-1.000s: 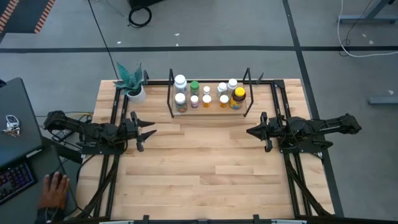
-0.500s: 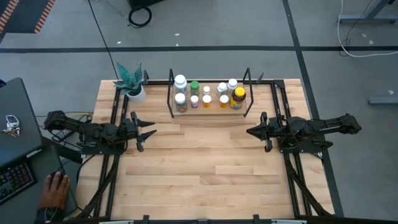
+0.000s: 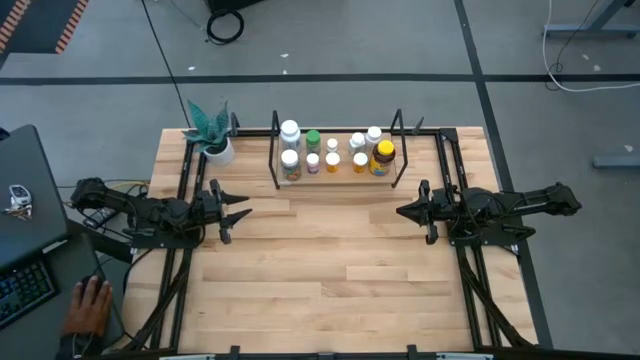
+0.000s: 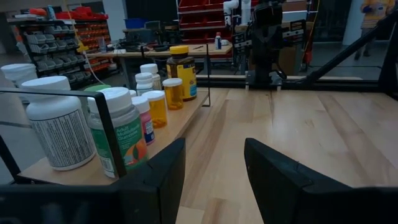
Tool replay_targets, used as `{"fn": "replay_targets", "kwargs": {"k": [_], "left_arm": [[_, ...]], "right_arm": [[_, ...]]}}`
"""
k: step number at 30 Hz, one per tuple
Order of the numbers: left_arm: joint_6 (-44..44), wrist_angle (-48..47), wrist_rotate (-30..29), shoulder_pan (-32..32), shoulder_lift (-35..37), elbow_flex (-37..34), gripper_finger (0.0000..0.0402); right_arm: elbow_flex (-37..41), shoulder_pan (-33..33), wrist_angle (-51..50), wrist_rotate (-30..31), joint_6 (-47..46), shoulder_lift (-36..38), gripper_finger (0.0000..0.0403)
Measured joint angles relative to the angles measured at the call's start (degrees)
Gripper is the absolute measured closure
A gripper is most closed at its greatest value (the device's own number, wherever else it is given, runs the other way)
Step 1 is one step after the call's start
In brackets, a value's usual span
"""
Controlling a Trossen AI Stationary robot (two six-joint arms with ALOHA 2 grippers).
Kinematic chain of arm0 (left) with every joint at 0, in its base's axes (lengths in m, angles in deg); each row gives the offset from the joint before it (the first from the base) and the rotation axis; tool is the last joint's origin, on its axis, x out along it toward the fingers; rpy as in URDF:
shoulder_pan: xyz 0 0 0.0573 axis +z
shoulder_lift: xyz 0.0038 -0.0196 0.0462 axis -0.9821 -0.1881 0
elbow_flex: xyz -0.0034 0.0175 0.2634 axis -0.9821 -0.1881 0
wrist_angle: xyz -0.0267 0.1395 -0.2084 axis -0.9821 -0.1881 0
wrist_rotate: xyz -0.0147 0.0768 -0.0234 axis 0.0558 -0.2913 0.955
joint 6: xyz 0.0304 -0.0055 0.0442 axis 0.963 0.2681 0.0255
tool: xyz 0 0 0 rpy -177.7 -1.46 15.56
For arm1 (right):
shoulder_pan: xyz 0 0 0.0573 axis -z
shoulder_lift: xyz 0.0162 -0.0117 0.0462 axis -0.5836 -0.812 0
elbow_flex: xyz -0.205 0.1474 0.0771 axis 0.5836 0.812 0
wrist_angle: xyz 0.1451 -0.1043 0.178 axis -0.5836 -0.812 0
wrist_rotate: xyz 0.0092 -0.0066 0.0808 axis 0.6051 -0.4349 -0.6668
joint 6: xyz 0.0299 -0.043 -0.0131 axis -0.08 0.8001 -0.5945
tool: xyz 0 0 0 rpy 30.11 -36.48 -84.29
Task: Pick and place medicine bottles onto shelf by color
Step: Return to Home Position
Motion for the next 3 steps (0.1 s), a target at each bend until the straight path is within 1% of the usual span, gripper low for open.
{"fn": "replay_targets", "kwargs": {"k": [3], "left_arm": [[0.0, -0.01, 0.0, 0.0, 0.0, 0.0, 0.023]], "right_arm": [[0.0, 0.0, 0.0, 0.0, 0.0, 0.0, 0.0376]]}}
